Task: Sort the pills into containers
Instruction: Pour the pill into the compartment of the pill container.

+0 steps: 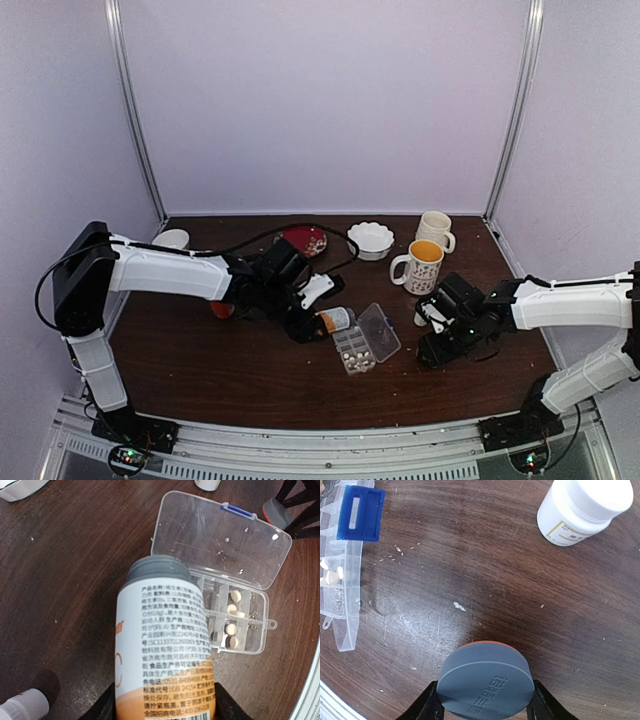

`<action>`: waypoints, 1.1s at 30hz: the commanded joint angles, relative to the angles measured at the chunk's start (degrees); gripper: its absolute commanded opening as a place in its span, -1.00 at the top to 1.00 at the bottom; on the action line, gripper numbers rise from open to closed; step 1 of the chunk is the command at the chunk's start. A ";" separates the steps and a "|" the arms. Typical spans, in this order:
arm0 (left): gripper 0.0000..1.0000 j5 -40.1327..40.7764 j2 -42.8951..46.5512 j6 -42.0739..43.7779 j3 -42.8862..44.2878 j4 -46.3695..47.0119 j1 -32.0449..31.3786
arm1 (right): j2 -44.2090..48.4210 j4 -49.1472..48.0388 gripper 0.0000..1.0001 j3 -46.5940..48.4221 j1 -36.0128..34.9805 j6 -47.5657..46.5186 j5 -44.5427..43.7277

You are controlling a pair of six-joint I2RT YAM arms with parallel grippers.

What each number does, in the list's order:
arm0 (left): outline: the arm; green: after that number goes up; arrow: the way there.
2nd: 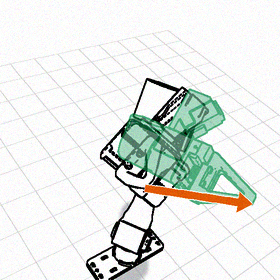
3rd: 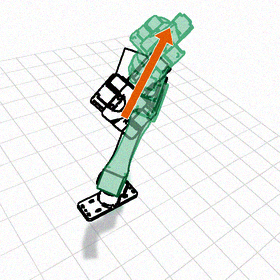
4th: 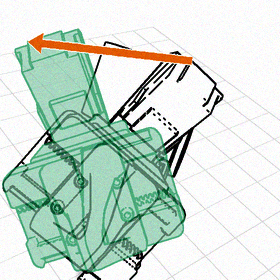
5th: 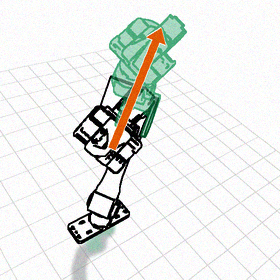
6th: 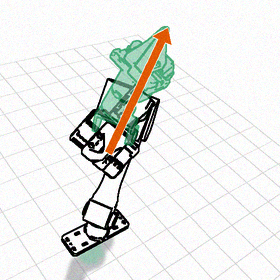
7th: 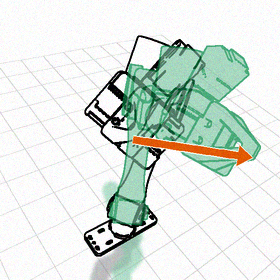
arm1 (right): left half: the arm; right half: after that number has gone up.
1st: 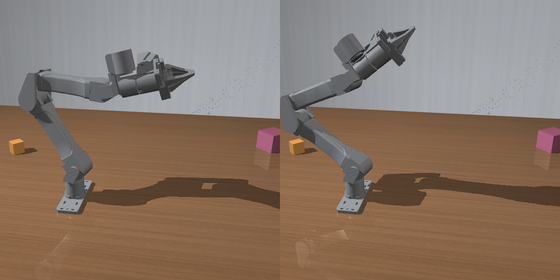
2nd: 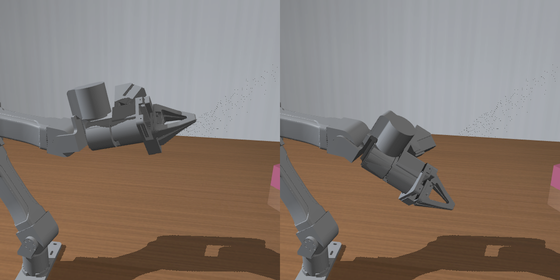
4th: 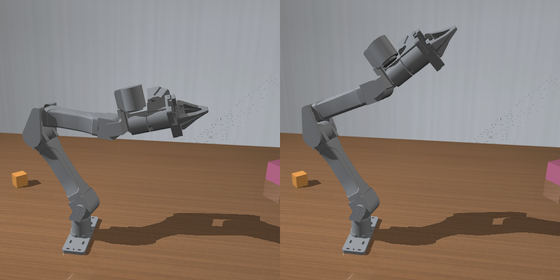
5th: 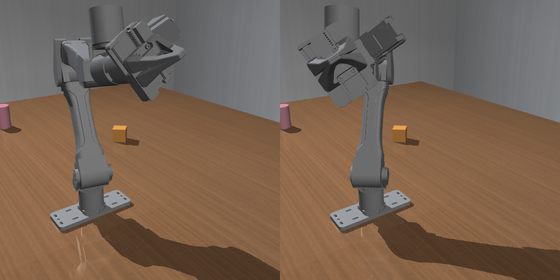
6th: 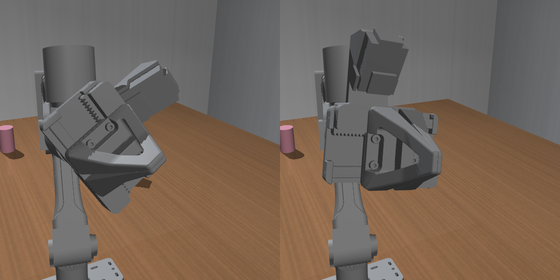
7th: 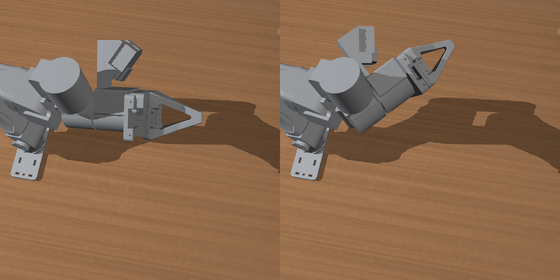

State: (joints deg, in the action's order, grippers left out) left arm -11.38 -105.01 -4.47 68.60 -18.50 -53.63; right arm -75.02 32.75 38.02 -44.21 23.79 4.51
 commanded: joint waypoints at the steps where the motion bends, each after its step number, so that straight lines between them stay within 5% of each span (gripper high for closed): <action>1: 1.00 -0.44 1.01 0.49 0.83 2.36 -0.08 | 0.25 -0.99 0.96 -0.58 0.44 0.28 0.59; 24: 1.00 0.95 1.61 0.47 -0.28 3.69 -0.22 | -0.12 -0.23 0.96 0.10 0.44 -0.41 0.55; 27: 1.00 0.12 -0.82 0.43 3.47 -2.01 -0.15 | -0.63 -0.06 0.97 0.46 0.44 -0.48 0.86; 31: 1.00 0.39 0.52 0.16 -0.02 3.42 -0.18 | -0.52 -0.68 0.97 0.17 0.44 -0.41 1.12; 33: 1.00 -0.03 -0.92 0.60 3.69 -1.59 -0.07 | -0.98 -0.07 0.97 0.72 0.44 -0.55 1.13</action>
State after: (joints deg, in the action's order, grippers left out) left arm -11.20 -105.38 -4.45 69.54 -19.07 -53.65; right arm -75.26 32.36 38.00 -44.21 23.75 5.54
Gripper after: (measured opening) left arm 0.527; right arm 0.537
